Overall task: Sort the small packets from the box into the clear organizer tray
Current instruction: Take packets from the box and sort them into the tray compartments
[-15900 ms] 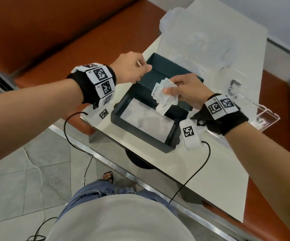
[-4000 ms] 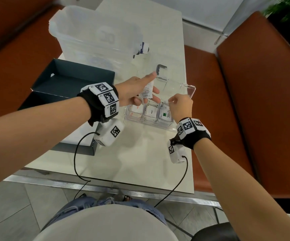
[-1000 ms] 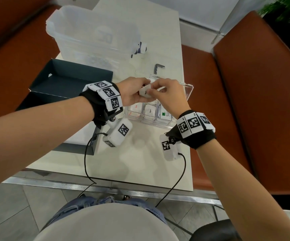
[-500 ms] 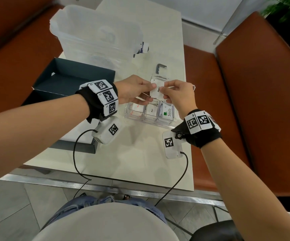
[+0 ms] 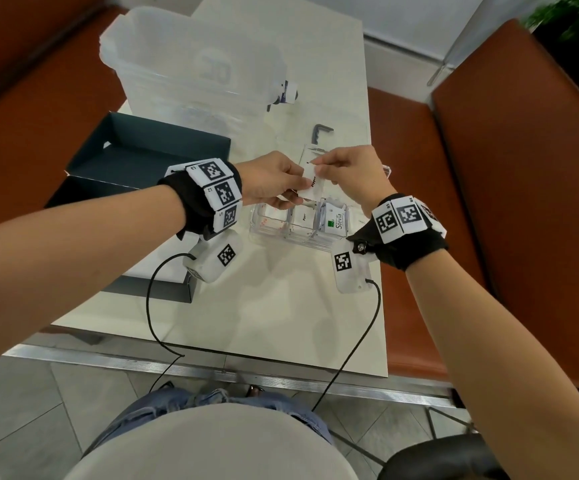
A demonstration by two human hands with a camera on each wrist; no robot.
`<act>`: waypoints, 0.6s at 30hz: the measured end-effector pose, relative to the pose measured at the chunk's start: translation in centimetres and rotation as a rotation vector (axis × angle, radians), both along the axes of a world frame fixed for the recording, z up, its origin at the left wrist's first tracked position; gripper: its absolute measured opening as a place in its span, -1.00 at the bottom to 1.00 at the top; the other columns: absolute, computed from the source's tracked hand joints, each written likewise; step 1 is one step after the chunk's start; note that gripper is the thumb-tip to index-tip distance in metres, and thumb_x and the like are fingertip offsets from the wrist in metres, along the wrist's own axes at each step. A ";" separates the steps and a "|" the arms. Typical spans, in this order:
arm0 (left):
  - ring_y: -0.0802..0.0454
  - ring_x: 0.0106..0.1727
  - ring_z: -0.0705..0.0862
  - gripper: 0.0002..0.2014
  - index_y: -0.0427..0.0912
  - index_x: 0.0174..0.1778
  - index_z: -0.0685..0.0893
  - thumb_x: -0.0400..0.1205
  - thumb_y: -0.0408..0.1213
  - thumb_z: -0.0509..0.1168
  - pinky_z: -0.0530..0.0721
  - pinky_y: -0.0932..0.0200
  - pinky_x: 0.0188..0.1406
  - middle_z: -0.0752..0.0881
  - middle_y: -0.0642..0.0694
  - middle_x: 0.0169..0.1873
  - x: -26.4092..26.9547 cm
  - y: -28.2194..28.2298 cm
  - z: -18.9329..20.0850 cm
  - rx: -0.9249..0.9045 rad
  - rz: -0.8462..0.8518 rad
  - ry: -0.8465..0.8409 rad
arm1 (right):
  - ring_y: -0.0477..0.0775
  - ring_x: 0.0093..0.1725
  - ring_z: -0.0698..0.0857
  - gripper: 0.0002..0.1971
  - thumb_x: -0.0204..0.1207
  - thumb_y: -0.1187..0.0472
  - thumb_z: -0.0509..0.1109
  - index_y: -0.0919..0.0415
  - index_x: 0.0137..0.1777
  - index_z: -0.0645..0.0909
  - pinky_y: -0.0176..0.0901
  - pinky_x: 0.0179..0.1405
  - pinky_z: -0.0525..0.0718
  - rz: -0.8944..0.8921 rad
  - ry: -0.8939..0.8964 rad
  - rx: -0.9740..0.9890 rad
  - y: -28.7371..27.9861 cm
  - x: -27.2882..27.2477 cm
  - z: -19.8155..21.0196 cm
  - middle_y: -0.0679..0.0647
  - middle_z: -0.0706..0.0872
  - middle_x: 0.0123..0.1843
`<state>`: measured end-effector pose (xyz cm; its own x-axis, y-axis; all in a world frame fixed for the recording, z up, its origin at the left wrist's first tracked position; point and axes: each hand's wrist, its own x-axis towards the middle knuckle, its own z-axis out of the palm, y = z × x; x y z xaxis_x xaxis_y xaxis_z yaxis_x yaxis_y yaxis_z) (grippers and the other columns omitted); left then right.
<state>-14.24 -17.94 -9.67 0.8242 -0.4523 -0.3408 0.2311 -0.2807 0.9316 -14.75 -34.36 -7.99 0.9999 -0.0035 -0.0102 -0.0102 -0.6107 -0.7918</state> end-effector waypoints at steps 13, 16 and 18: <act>0.13 -0.18 0.72 -0.73 -0.17 0.23 0.69 0.72 -0.12 0.25 0.64 0.31 -0.31 0.76 -0.02 0.03 0.4 2.5 -0.6 0.153 0.217 -0.115 | 0.18 0.08 0.73 -0.85 0.57 0.35 0.37 0.26 0.04 0.76 0.03 0.15 0.71 -0.131 0.189 -0.327 1.2 0.5 -5.4 0.20 0.77 0.08; 0.13 -0.20 0.72 -0.73 -0.16 0.23 0.69 0.72 -0.12 0.24 0.63 0.32 -0.33 0.76 -0.02 0.02 0.4 2.7 -0.7 0.146 0.230 -0.113 | 0.21 0.07 0.73 -0.83 0.57 0.36 0.35 0.30 0.05 0.75 0.03 0.17 0.70 -0.122 0.141 -0.388 1.7 0.4 -6.2 0.22 0.76 0.09; 0.13 -0.21 0.71 -0.74 -0.16 0.23 0.69 0.72 -0.13 0.24 0.63 0.32 -0.33 0.76 -0.04 0.03 0.3 2.7 -0.7 0.141 0.237 -0.111 | 0.21 0.07 0.73 -0.84 0.56 0.38 0.35 0.31 0.04 0.74 0.02 0.17 0.69 -0.104 0.116 -0.433 1.9 0.4 -6.5 0.23 0.75 0.11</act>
